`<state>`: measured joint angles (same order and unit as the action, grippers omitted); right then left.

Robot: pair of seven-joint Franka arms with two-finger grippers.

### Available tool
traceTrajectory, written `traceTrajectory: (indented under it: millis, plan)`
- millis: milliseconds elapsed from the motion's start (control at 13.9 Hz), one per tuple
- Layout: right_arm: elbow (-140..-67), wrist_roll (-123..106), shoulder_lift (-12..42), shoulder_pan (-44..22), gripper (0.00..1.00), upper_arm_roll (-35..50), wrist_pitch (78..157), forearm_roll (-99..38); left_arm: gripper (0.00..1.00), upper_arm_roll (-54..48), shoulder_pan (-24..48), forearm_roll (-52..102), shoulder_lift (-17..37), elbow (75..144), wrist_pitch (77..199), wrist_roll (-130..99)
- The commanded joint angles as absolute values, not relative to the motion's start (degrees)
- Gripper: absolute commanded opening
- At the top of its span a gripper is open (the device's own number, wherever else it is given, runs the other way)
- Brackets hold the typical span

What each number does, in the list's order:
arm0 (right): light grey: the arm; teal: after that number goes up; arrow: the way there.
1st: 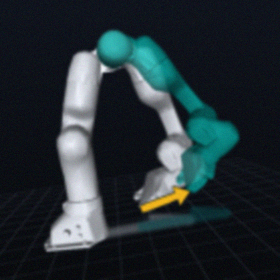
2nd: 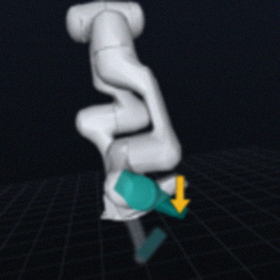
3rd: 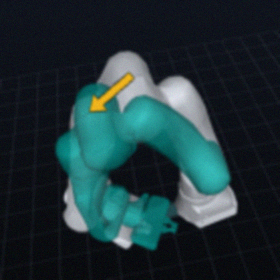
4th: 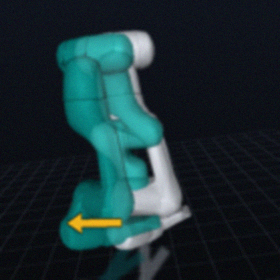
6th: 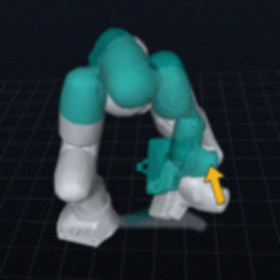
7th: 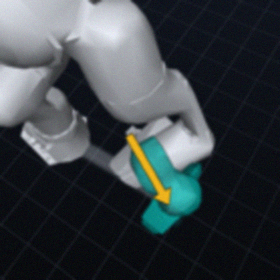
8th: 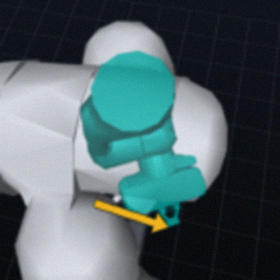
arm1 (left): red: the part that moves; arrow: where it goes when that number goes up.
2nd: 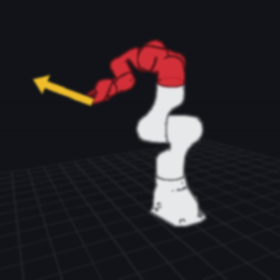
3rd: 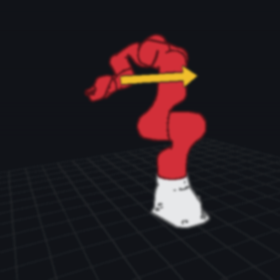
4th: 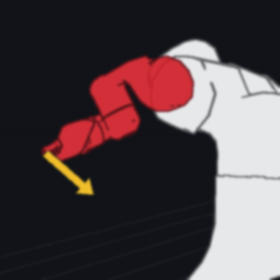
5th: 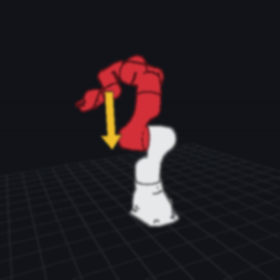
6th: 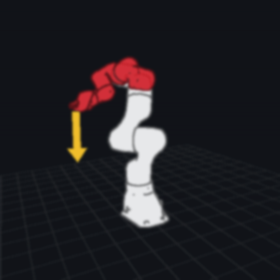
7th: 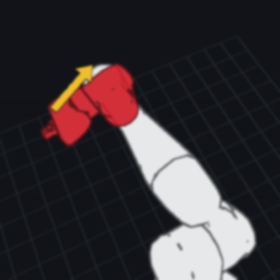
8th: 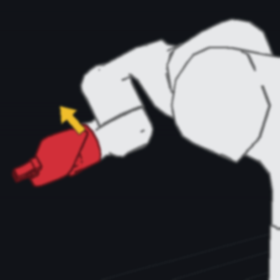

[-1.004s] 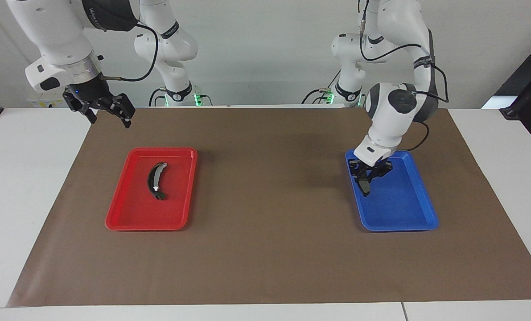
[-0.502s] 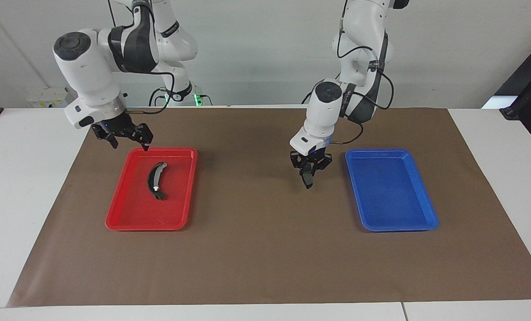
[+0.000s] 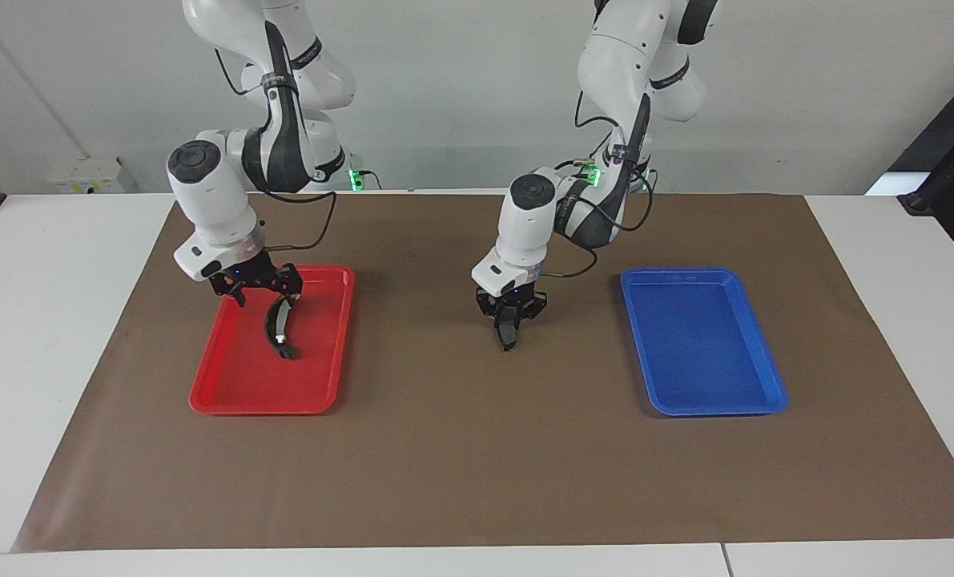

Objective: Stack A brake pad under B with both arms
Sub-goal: 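Set the pad mid-table with the left gripper while the right gripper reaches the red tray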

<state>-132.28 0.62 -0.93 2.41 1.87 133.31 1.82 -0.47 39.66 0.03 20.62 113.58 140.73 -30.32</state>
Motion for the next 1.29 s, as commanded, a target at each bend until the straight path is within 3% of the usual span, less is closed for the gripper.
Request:
traceTrajectory:
  millis: [0, 72, 143, 359, 646, 1219]
  plan:
    - [-133.50, -1.58, -0.45, 3.07, 1.00, 2.02, 135.78, 0.79, 0.64, 0.44, 40.17, 0.88, 20.66, 112.68, 141.15, -30.59]
    - [-133.51, -1.84, 1.21, 3.25, 1.00, 1.93, 137.27, 0.79, 0.94, 0.53, 39.99, 0.88, 20.74, 112.50, 141.07, -30.50]
    - [-133.85, -1.85, 2.54, 3.16, 1.00, 2.02, 138.94, 0.79, 1.00, 0.53, 39.82, 0.88, 20.39, 112.50, 140.80, -30.24]
    - [-134.12, -2.02, 5.00, 3.51, 1.00, 2.02, 141.50, 0.79, 1.00, 0.88, 38.42, 0.88, 16.89, 112.76, 139.40, -30.15]
    - [-133.77, -1.67, 5.36, 3.87, 1.00, 2.02, 141.15, 0.09, 1.00, 1.05, 32.18, 0.79, 9.07, 112.85, 128.25, -26.65]
    - [-133.86, -5.44, 5.36, 4.74, 0.88, 1.93, 140.98, -3.69, 1.00, 1.14, 12.42, 0.79, 0.71, 111.98, 113.92, -2.93]
